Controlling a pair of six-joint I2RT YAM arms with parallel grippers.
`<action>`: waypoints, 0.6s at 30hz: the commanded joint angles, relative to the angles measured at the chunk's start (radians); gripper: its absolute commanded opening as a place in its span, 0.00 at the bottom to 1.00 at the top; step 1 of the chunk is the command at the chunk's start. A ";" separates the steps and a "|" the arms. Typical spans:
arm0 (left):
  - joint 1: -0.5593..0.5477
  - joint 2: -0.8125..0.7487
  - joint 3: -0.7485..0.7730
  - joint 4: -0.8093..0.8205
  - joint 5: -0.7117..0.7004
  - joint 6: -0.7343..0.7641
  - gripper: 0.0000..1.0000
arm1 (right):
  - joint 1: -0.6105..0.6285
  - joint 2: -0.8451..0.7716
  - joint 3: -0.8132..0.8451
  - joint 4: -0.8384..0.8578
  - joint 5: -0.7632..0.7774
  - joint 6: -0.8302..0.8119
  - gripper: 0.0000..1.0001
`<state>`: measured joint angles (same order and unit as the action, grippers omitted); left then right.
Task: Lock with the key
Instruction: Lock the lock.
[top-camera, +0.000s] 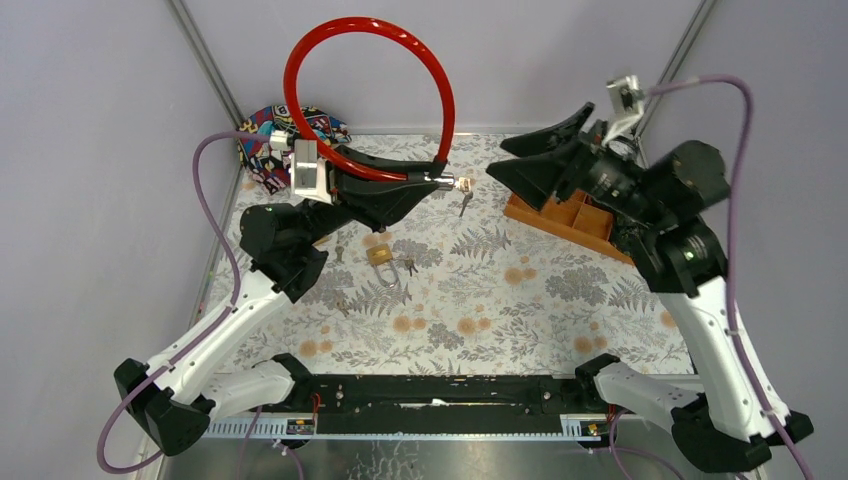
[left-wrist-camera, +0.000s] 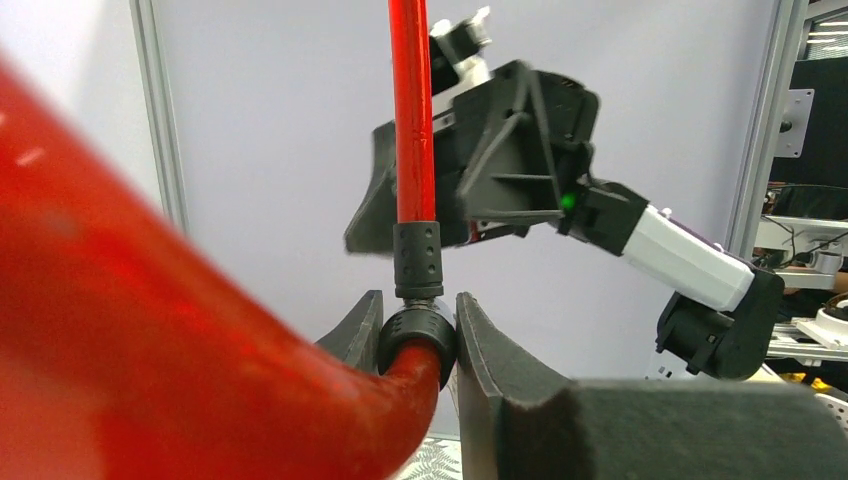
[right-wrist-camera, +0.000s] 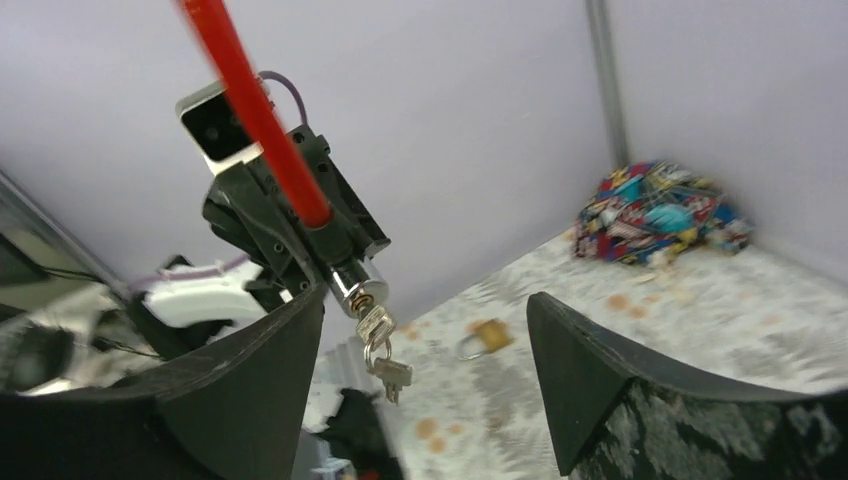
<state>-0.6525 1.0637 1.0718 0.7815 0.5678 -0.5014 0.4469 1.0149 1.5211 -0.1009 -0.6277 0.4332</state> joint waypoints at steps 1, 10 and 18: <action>0.007 -0.029 -0.016 0.136 -0.041 0.028 0.00 | 0.004 0.044 -0.059 0.169 -0.070 0.400 0.77; 0.005 -0.023 -0.008 0.129 -0.047 0.011 0.00 | 0.004 0.055 -0.207 0.533 -0.186 0.679 0.67; 0.001 -0.006 0.004 0.124 -0.046 0.009 0.00 | 0.015 0.066 -0.223 0.554 -0.208 0.712 0.60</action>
<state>-0.6525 1.0611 1.0470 0.8154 0.5560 -0.4984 0.4480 1.0824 1.2789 0.3710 -0.7967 1.1069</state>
